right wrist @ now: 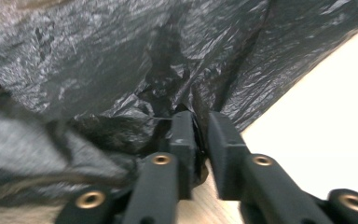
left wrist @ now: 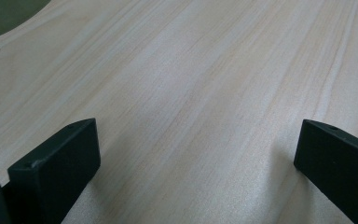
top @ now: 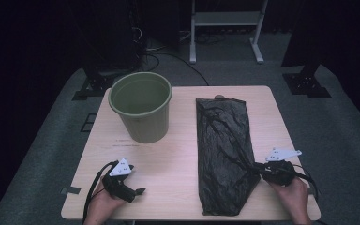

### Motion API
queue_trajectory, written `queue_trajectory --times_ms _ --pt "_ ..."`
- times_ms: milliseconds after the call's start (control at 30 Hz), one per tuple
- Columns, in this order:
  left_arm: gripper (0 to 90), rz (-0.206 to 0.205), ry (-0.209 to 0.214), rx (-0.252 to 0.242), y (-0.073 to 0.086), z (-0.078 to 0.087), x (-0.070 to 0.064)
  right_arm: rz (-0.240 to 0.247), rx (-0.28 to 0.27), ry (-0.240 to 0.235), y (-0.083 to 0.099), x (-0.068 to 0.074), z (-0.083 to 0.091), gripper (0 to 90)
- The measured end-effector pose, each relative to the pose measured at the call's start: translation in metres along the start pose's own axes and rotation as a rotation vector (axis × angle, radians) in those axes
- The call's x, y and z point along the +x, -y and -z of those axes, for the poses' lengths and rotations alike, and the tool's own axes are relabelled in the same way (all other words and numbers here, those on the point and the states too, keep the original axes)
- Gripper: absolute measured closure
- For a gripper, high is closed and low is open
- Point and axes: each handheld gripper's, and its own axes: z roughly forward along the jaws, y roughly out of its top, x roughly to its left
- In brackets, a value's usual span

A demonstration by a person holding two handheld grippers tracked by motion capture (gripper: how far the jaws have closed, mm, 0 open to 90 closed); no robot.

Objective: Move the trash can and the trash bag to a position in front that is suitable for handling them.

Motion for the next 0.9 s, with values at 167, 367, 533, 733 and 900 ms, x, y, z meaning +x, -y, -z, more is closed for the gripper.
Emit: queue_trajectory --times_ms 167,367,533,733,900 --pt "0.0 0.000 0.000 0.000 0.000 0.000 0.000 -0.011 -0.042 -0.013 -0.007 0.006 0.007 48.0" --pt "0.0 0.000 0.000 0.000 0.000 0.000 0.000 0.019 -0.047 -0.081 -0.018 0.024 0.004 36.0" --pt "0.0 0.000 -0.001 0.000 0.000 0.000 0.000 0.070 -0.012 -0.127 -0.025 0.046 -0.009 32.2" --pt "0.0 0.002 -0.002 0.000 0.000 0.000 0.000 0.100 0.051 -0.149 -0.020 0.063 -0.025 31.1" --pt "0.0 0.002 -0.002 0.000 0.000 0.000 0.000 0.095 0.096 -0.143 -0.006 0.065 -0.024 31.1"
